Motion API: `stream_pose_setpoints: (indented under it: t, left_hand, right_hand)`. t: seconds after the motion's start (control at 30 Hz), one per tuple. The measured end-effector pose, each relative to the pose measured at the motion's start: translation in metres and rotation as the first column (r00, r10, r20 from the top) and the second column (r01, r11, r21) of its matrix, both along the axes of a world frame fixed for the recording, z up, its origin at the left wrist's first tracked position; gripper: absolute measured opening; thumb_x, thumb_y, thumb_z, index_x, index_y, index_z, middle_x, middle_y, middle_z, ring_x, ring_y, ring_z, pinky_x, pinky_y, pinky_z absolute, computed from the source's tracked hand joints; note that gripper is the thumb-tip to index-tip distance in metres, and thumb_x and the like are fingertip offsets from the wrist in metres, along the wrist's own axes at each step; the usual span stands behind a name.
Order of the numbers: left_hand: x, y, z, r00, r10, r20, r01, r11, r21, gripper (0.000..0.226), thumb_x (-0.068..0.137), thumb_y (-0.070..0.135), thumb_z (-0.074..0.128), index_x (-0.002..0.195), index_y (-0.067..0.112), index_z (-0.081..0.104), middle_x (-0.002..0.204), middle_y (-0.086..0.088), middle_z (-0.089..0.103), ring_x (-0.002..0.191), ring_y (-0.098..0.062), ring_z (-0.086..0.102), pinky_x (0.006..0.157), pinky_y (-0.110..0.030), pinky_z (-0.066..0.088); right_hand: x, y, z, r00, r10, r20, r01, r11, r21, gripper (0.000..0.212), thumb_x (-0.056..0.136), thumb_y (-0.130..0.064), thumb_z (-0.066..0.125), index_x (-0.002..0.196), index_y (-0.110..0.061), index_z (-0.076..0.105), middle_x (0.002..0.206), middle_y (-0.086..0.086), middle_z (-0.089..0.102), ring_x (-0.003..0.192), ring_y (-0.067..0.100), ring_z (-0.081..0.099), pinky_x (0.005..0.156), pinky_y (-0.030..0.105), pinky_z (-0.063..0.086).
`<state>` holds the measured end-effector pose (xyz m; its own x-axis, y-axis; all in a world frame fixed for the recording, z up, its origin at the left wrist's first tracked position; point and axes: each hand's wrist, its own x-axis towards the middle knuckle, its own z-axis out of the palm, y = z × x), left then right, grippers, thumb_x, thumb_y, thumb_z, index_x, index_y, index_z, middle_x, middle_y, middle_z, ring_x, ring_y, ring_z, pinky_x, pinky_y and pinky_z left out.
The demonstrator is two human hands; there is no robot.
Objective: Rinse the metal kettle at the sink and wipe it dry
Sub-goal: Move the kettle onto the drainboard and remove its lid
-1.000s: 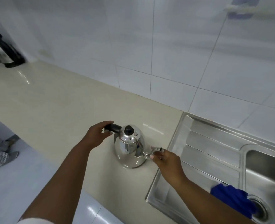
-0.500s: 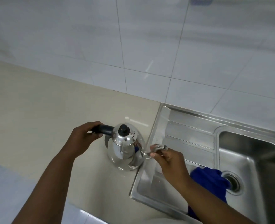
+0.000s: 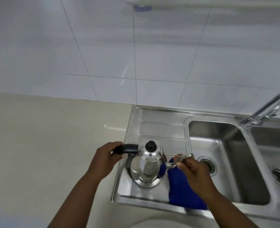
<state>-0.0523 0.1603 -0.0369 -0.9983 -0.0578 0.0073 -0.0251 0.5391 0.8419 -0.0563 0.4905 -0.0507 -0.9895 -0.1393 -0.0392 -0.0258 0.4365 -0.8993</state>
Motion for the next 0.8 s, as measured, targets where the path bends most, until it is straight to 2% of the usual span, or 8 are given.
stream_pose_setpoints:
  t: [0.17, 0.33, 0.43, 0.5, 0.57, 0.67, 0.73, 0.8]
  left_hand:
    - [0.000, 0.019, -0.008, 1.000, -0.011, 0.006, 0.011, 0.999, -0.030, 0.054, 0.077, 0.012, 0.078, 0.097, 0.059, 0.059, 0.099, 0.014, 0.068, 0.097, -0.006, 0.063, 0.090, -0.039, 0.054]
    - [0.003, 0.026, -0.010, 1.000, 0.027, 0.012, -0.026, 0.999, -0.044, 0.050, 0.076, 0.010, 0.078, 0.097, 0.052, 0.060, 0.106, 0.025, 0.063, 0.099, 0.002, 0.060, 0.091, -0.034, 0.053]
    - [0.006, 0.028, -0.008, 1.000, 0.029, 0.004, -0.028, 0.995, -0.101, 0.053, 0.078, 0.008, 0.077, 0.099, 0.052, 0.056, 0.097, 0.022, 0.067, 0.097, 0.004, 0.059, 0.090, -0.030, 0.051]
    - [0.008, 0.034, -0.001, 1.000, 0.019, 0.000, -0.019, 0.986, -0.163, 0.055, 0.079, 0.008, 0.073, 0.105, 0.051, 0.052, 0.105, 0.021, 0.063, 0.100, 0.000, 0.058, 0.096, -0.031, 0.047]
    - [0.009, 0.045, 0.010, 0.999, -0.018, -0.050, 0.009, 0.983, -0.181, 0.049, 0.075, 0.020, 0.064, 0.117, 0.042, 0.053, 0.120, 0.013, 0.058, 0.114, -0.007, 0.054, 0.103, -0.034, 0.044]
    - [0.006, 0.076, 0.026, 0.982, -0.144, -0.125, 0.122, 0.978, -0.167, 0.051, 0.075, 0.034, 0.059, 0.126, 0.034, 0.054, 0.132, 0.014, 0.054, 0.125, -0.003, 0.049, 0.105, -0.030, 0.043]
    - [0.001, 0.100, 0.034, 0.975, -0.176, -0.137, 0.145, 0.967, -0.211, 0.047, 0.081, 0.045, 0.061, 0.125, 0.034, 0.053, 0.131, 0.019, 0.053, 0.122, 0.001, 0.050, 0.098, -0.024, 0.044]
    - [-0.005, 0.117, 0.035, 0.975, -0.173, -0.138, 0.132, 0.955, -0.266, 0.043, 0.084, 0.051, 0.058, 0.122, 0.030, 0.052, 0.125, 0.016, 0.058, 0.113, -0.002, 0.055, 0.090, -0.022, 0.047]
  right_hand:
    - [0.002, 0.017, -0.011, 1.000, -0.029, -0.005, 0.030, 1.000, 0.005, 0.024, 0.086, -0.011, 0.069, 0.090, -0.035, 0.073, 0.102, -0.029, 0.071, 0.098, -0.003, 0.067, 0.090, 0.021, 0.051]
    - [0.005, 0.021, -0.014, 1.000, -0.024, -0.018, 0.024, 1.000, 0.020, 0.028, 0.086, -0.014, 0.069, 0.090, -0.041, 0.071, 0.103, -0.027, 0.071, 0.098, -0.001, 0.068, 0.089, 0.017, 0.052]
    - [0.006, 0.021, -0.015, 1.000, -0.017, -0.010, 0.018, 0.999, 0.047, 0.026, 0.088, -0.017, 0.067, 0.096, -0.042, 0.067, 0.099, -0.021, 0.074, 0.099, -0.005, 0.065, 0.088, 0.014, 0.050]
    - [0.005, 0.021, -0.016, 1.000, -0.009, -0.007, 0.009, 0.998, 0.065, 0.024, 0.089, -0.019, 0.066, 0.098, -0.040, 0.066, 0.097, -0.020, 0.073, 0.100, -0.009, 0.062, 0.086, 0.006, 0.047]
    - [0.005, 0.022, -0.017, 1.000, 0.004, -0.002, -0.003, 0.997, 0.082, 0.021, 0.089, -0.019, 0.066, 0.102, -0.035, 0.068, 0.101, -0.021, 0.070, 0.100, -0.013, 0.060, 0.085, 0.001, 0.043]
    - [0.003, 0.024, -0.019, 1.000, 0.016, -0.003, -0.015, 0.994, 0.111, 0.020, 0.090, -0.021, 0.065, 0.107, -0.029, 0.070, 0.100, -0.021, 0.070, 0.100, -0.014, 0.059, 0.083, 0.000, 0.042]
    - [0.002, 0.025, -0.020, 1.000, 0.026, -0.003, -0.026, 0.991, 0.128, 0.020, 0.089, -0.022, 0.065, 0.107, -0.029, 0.071, 0.101, -0.019, 0.071, 0.100, -0.012, 0.061, 0.084, 0.002, 0.044]
    - [0.001, 0.026, -0.021, 0.999, 0.034, 0.002, -0.034, 0.990, 0.136, 0.020, 0.090, -0.023, 0.065, 0.108, -0.029, 0.071, 0.102, -0.019, 0.072, 0.099, -0.010, 0.062, 0.085, 0.003, 0.045]
